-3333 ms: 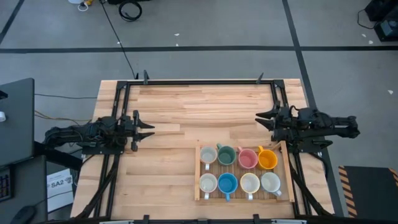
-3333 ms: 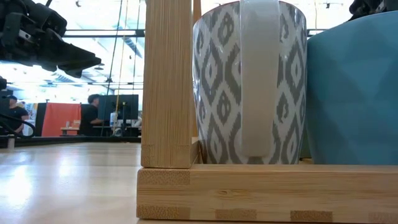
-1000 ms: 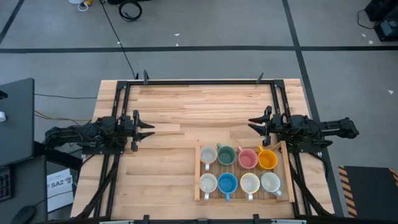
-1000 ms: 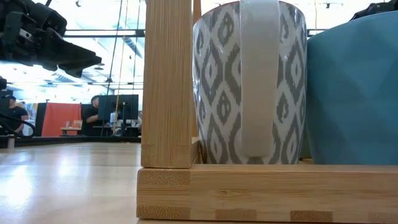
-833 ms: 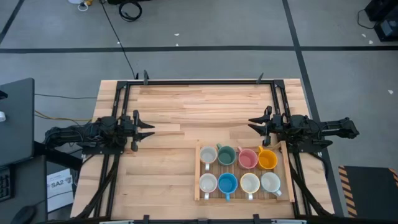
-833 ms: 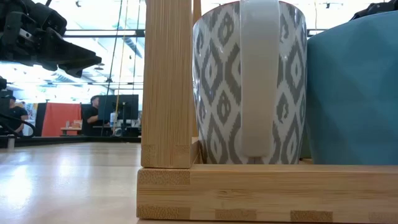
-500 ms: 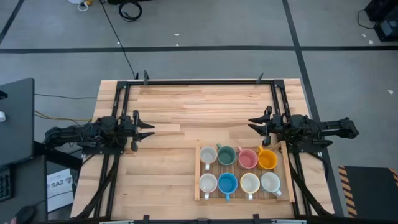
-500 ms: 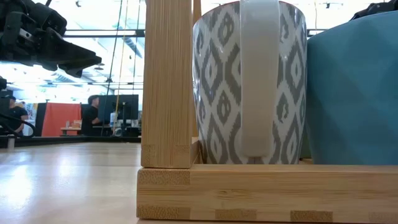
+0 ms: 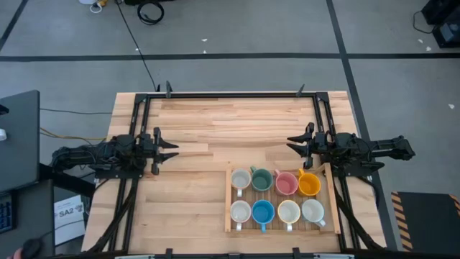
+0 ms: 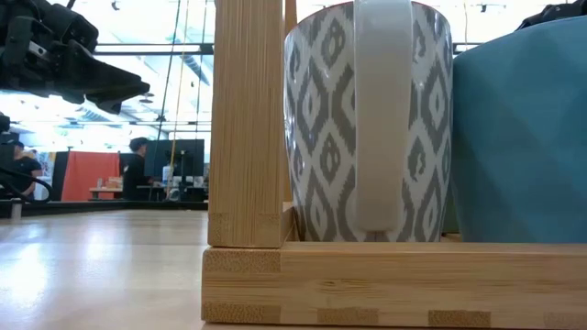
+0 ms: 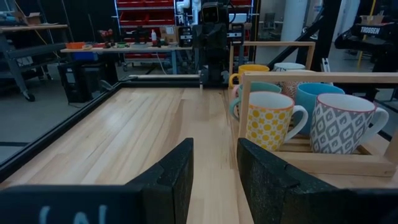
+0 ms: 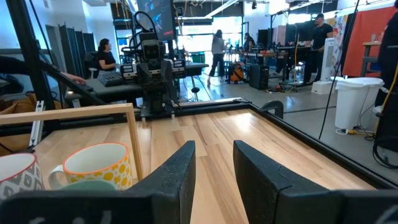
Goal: Place coffee mugs
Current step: Return to Home Position
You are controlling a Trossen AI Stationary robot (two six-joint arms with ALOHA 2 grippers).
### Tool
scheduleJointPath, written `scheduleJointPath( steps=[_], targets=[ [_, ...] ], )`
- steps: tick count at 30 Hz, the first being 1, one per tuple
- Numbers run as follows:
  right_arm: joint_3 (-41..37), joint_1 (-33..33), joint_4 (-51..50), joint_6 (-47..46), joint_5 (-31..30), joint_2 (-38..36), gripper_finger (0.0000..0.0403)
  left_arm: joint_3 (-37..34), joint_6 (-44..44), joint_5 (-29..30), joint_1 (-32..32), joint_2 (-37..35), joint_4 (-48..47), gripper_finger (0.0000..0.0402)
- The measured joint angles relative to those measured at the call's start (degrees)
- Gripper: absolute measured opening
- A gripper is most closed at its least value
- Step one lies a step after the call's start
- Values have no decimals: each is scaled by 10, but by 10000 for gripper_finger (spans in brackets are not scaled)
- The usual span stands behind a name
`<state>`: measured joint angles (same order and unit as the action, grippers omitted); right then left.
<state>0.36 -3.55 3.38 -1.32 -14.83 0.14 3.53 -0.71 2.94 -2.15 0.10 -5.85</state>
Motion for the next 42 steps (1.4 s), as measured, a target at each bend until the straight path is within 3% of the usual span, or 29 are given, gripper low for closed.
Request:
scheduleJointPath(
  steps=[42],
  targets=[
    [0,0,0,0,0,0,114,-12,0,0,2,0,32,130]
  ],
)
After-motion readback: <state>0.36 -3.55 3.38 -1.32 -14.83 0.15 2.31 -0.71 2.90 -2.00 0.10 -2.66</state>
